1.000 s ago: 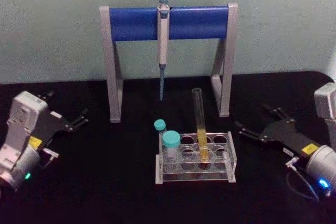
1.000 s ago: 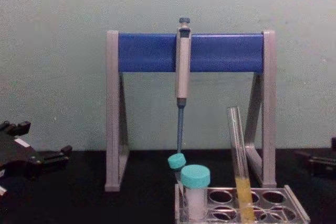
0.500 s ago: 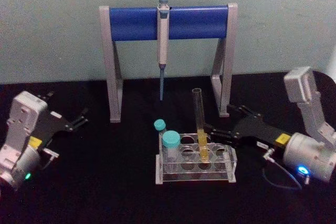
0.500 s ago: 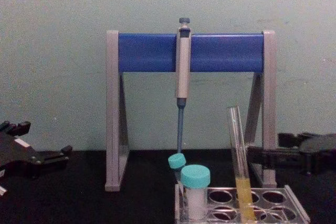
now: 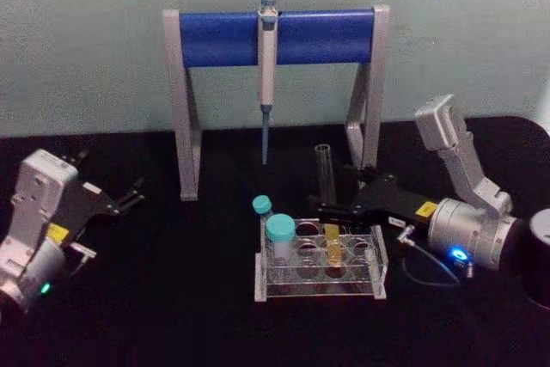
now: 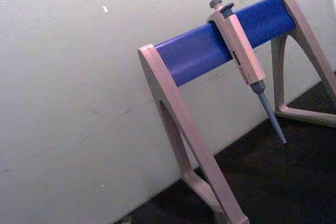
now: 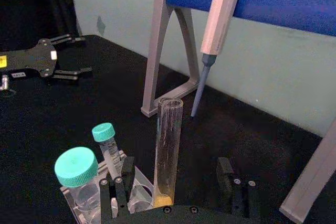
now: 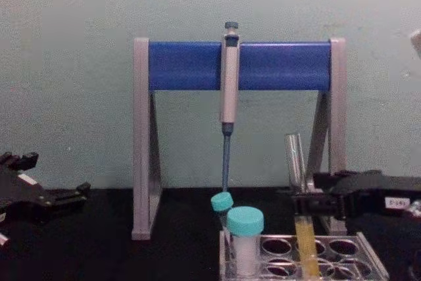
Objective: Pick up the test tube from the test tube rack, shake it, then place it back into the test tube rack.
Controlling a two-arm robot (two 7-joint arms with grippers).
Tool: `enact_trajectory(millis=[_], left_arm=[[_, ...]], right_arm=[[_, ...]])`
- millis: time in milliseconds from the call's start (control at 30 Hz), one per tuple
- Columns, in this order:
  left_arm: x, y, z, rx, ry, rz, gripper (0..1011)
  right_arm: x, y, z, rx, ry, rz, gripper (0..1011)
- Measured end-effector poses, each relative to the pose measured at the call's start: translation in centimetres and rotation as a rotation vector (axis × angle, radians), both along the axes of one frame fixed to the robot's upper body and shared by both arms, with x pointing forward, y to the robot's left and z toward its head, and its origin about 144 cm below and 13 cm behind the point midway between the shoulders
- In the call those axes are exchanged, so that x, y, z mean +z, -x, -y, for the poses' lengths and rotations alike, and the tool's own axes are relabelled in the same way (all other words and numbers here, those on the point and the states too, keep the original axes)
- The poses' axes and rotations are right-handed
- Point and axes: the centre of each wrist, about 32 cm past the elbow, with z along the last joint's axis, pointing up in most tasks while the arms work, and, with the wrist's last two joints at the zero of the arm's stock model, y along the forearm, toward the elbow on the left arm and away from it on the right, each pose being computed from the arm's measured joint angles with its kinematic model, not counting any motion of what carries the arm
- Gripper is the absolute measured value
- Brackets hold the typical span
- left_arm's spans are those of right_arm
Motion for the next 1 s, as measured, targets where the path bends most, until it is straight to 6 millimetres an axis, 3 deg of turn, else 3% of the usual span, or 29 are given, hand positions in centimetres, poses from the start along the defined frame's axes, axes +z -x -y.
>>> enact_trajectory(millis=[900, 1000], left_arm=[[0.0, 0.0, 0.0, 0.0, 0.0, 0.0, 1010], [0.0, 0.0, 0.0, 0.0, 0.0, 0.0, 1010]], right_arm=[[-0.68, -0.22, -0.52, 0.019, 0.0, -0.03, 1000], [-0.69, -0.22, -0.52, 0.019, 0.0, -0.03, 961]])
